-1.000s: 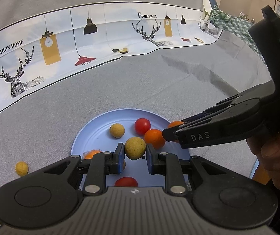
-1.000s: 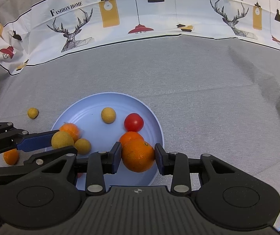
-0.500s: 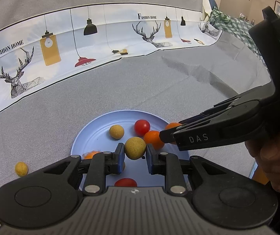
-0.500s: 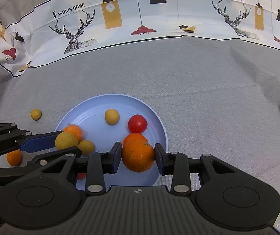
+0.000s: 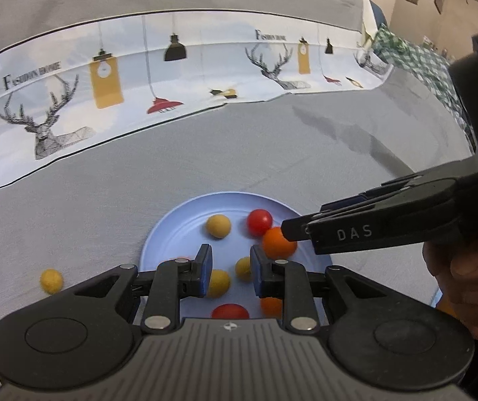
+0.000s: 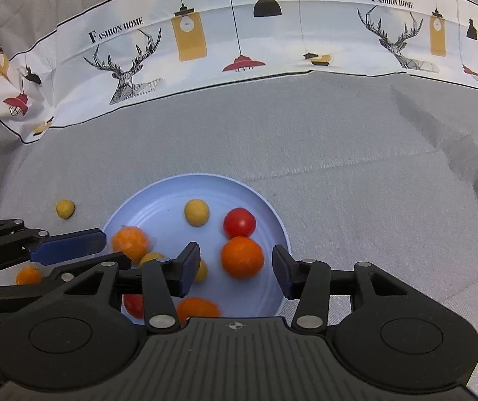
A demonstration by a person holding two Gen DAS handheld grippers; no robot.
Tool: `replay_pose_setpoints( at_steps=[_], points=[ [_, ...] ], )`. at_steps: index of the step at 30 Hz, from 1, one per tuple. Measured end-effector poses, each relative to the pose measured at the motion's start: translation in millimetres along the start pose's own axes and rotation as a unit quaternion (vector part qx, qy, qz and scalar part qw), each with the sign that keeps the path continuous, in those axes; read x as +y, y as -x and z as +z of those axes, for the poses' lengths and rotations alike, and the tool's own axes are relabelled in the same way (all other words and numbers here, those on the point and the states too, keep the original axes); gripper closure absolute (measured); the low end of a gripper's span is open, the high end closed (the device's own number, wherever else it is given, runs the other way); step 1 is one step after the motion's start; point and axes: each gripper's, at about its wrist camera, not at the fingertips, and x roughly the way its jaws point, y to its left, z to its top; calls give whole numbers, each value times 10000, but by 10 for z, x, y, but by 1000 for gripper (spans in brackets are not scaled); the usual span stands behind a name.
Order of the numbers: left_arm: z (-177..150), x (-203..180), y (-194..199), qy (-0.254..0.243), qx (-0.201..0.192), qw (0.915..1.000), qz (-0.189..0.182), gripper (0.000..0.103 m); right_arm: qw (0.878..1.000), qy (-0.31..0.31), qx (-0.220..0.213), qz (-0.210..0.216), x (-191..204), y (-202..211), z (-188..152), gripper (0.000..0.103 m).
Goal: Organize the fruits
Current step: 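Open both grippers to drop the yellow fruit and mandarin onto the plate, then grasp a mandarin with the left gripper while the right gripper grasps a yellow fruit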
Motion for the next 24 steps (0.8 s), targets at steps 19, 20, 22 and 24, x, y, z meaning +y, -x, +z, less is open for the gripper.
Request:
replay_pose_setpoints(
  at_steps=[19, 20, 22, 24],
  points=[
    [-239, 1036, 798, 1104, -99, 9913, 711, 83, 9968, -222, -757, 143, 239, 186, 50, 56],
    [-258, 1126, 769, 1287, 36, 9885, 788, 83, 9967, -263, -751, 180, 244, 182, 54, 61],
    [-305, 1309, 696, 1682, 371, 9800, 999, 83, 9964, -306, -739, 278, 275, 170, 69, 67],
    [-375, 1528, 623, 2202, 680, 9682, 973, 82, 9961, -295, -738, 374, 332, 157, 82, 67]
  ],
)
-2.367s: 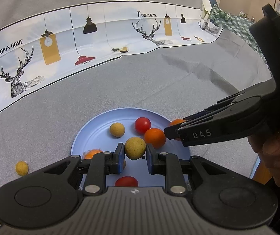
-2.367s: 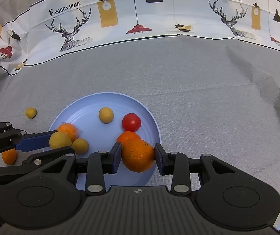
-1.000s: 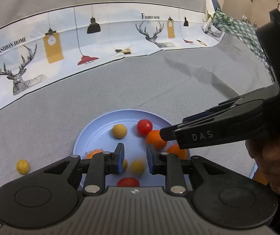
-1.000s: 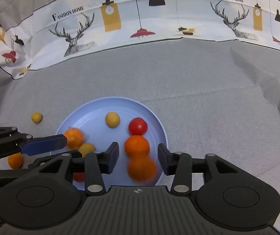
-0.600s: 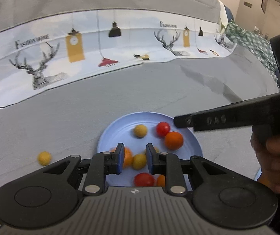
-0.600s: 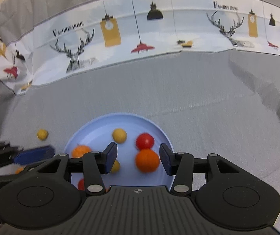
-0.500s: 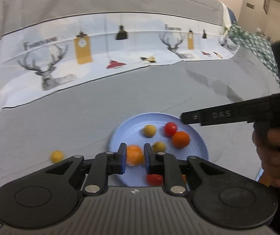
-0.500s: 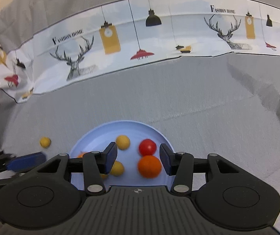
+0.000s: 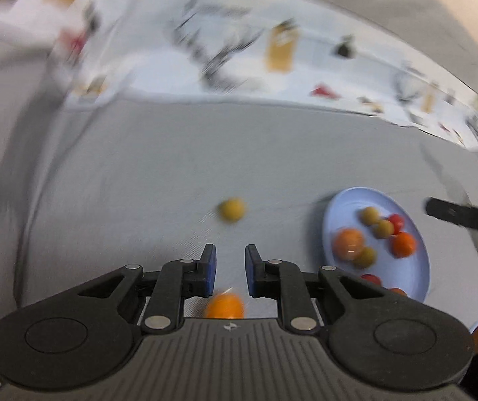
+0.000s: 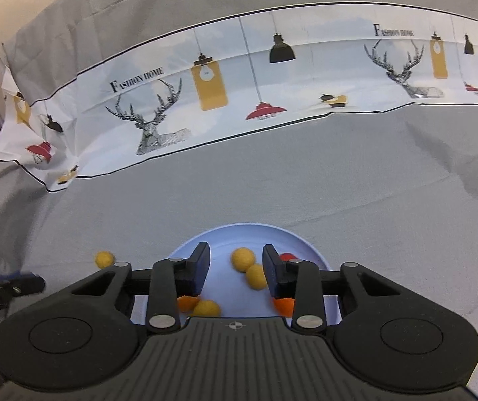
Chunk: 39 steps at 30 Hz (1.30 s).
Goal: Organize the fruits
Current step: 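Grasp a mandarin with the left gripper while the right gripper grasps a yellow fruit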
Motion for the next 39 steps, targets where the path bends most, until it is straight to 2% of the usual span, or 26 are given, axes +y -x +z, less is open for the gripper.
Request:
replay_pose_setpoints(
  at_steps=[2, 4, 6, 7, 9, 13, 15, 17, 21, 25, 27, 28, 29, 31, 39],
  points=[
    [9, 185, -101, 403, 322, 9987, -12, 80, 9999, 27, 32, 123, 70, -23, -1, 67],
    [-2, 329, -197, 690, 651, 9955, -1, 69, 9997, 56, 88, 243, 147, -55, -5, 66],
    [4, 385, -260, 748, 875, 9933, -123, 63, 9992, 96, 137, 355, 240, -88, -11, 66],
    [-3, 364, -262, 687, 918, 9933, -176, 58, 9989, 126, 170, 416, 297, -116, -13, 66],
    [-4, 293, -255, 471, 927, 9944, -208, 56, 9983, 175, 230, 503, 406, -170, -17, 66],
    [-74, 144, -337, -34, 1144, 9933, -140, 55, 9966, 288, 347, 689, 665, -297, -34, 66],
    [-114, 65, -388, -294, 1267, 9915, -13, 56, 9957, 313, 399, 771, 790, -367, -43, 66],
    [-142, 30, -432, -484, 1353, 9896, 47, 64, 9948, 362, 456, 837, 915, -447, -50, 66],
    [-147, 40, -378, -658, 1231, 9901, 148, 67, 9929, 490, 555, 927, 1155, -629, -51, 66],
    [-85, 239, -304, -269, 989, 9934, 523, 67, 9920, 605, 640, 904, 1344, -825, -56, 65],
    [-56, 375, -285, 4, 952, 9933, 654, 67, 9919, 702, 680, 812, 1434, -955, -61, 62],
    [-46, 418, -278, 87, 963, 9929, 695, 67, 9918, 749, 701, 758, 1471, -1015, -62, 56],
    [-43, 462, -274, 151, 979, 9925, 719, 67, 9917, 806, 724, 692, 1509, -1087, -65, 50],
    [-44, 510, -263, 208, 1008, 9922, 702, 67, 9910, 916, 795, 567, 1570, -1218, -78, 45],
    [-45, 550, -269, 241, 1036, 9920, 685, 66, 9852, 1156, 1216, 353, 1667, -1649, -175, 45]
  ],
)
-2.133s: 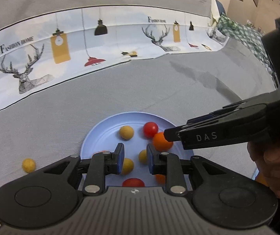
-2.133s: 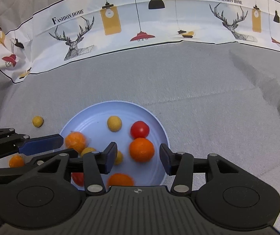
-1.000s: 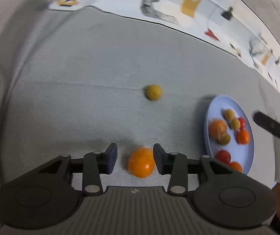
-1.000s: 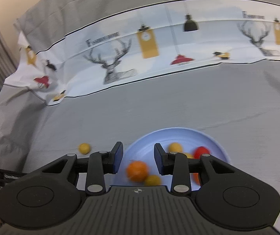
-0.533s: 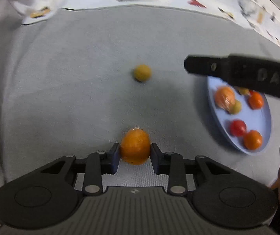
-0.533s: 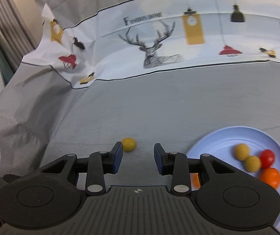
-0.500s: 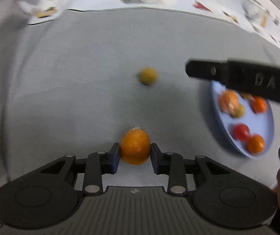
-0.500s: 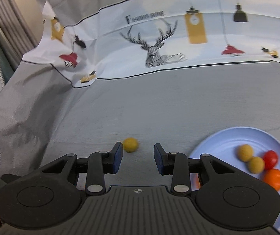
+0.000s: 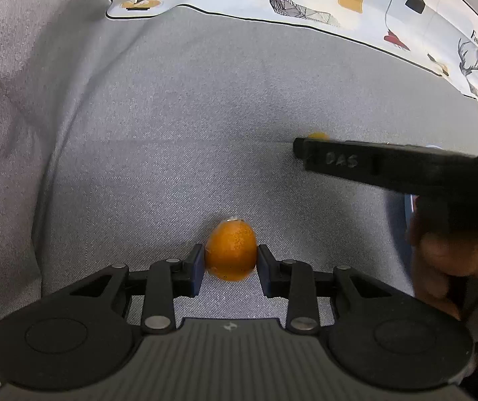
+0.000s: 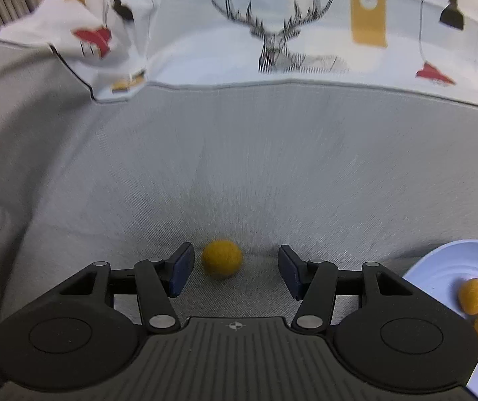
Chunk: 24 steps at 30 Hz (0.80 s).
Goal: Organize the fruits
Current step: 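Grasp a mandarin with the left gripper while the right gripper grasps a yellow fruit, then carry the mandarin and yellow fruit over the blue plate with both grippers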
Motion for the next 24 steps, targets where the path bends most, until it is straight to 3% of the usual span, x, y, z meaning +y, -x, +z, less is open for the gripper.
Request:
replay_pose_setpoints(
  at_steps=[1, 3, 5, 15, 24],
  points=[
    [15, -38, -28, 6, -1, 10000, 0, 66, 10000, 90, -19, -39, 32, -7, 6, 44],
    [34, -56, -50, 13, -7, 10000, 3, 66, 9995, 286, -61, -130, 77, -7, 3, 54],
    [35, -75, -65, 5, -16, 10000, 9, 66, 9992, 340, -104, -161, 78, 9, 1, 76],
    [-16, -47, 13, 59, -124, 9999, 61, 67, 9995, 140, -295, -42, -35, 301, -44, 76],
    [-49, -73, 111, 2, -294, 9995, 121, 67, 9975, 98, -654, 241, -144, 889, -209, 76]
  ],
)
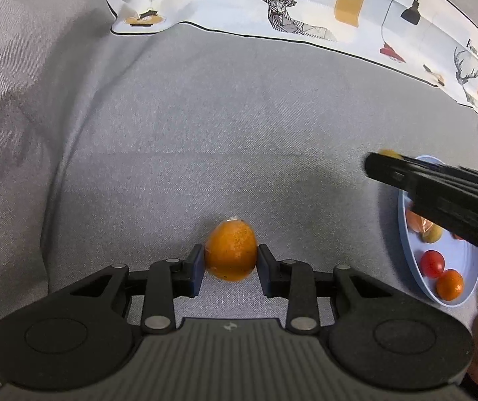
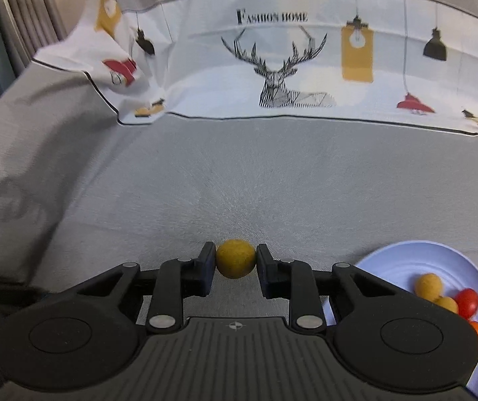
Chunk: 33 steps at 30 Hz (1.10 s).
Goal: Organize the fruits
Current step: 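Carry the mandarin and yellow fruit over the blue plate with both grippers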
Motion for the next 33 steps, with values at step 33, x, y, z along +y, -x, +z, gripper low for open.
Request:
replay_pose_setpoints(
  at_steps=[33],
  points=[
    [11, -1023, 277, -811, -1644, 9818, -504, 66, 9927, -390, -713, -890, -1128, 1080, -342, 76]
  ],
)
